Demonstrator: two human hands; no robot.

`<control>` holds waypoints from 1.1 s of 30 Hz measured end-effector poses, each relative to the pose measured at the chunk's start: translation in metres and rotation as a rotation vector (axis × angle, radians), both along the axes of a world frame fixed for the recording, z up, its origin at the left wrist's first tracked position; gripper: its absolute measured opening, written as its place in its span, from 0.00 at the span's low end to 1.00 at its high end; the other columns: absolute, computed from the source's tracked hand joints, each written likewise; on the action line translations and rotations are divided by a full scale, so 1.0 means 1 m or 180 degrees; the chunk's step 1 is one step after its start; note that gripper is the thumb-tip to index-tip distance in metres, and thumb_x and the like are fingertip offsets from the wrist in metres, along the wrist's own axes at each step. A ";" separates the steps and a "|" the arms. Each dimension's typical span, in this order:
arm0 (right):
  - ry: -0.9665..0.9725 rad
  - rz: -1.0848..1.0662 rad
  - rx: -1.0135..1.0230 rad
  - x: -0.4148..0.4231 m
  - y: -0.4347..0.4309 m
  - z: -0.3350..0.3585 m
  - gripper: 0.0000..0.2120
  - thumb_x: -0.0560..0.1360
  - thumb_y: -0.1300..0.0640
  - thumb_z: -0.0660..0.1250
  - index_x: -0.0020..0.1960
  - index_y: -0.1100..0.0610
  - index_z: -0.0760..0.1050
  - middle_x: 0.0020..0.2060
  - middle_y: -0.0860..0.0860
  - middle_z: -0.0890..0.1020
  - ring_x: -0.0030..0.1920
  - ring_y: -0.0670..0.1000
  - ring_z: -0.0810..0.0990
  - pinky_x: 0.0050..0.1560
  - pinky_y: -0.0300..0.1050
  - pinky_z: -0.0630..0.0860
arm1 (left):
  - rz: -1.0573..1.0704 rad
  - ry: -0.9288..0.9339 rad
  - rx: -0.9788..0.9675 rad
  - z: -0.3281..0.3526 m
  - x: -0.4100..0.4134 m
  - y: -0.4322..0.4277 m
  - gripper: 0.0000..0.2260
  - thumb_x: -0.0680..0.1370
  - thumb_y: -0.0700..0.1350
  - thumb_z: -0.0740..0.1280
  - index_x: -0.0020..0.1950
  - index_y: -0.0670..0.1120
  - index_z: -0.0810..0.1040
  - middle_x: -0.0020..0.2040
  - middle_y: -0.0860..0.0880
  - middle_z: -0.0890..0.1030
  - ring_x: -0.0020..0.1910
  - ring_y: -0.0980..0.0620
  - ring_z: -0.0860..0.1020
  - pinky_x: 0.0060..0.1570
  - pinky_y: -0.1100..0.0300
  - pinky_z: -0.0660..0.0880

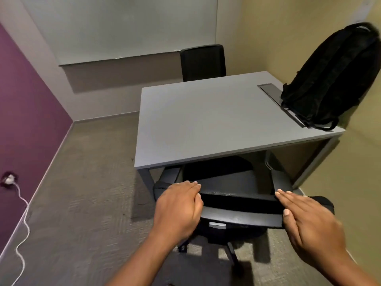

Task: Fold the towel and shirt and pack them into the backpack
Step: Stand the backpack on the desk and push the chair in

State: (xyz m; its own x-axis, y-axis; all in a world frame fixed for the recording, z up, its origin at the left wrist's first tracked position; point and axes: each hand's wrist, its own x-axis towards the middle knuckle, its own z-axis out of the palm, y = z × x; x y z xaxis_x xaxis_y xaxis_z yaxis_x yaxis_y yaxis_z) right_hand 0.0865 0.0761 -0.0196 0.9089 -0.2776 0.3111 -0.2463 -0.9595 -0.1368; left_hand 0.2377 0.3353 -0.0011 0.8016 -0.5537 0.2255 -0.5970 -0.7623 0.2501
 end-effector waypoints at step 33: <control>0.0246 0.0559 -0.0074 0.071 -0.074 0.003 0.28 0.79 0.48 0.47 0.68 0.57 0.76 0.65 0.50 0.79 0.67 0.52 0.76 0.68 0.49 0.66 | 0.0387 0.0215 -0.0111 0.012 0.020 -0.051 0.24 0.79 0.56 0.48 0.55 0.49 0.82 0.53 0.52 0.84 0.56 0.52 0.79 0.58 0.54 0.74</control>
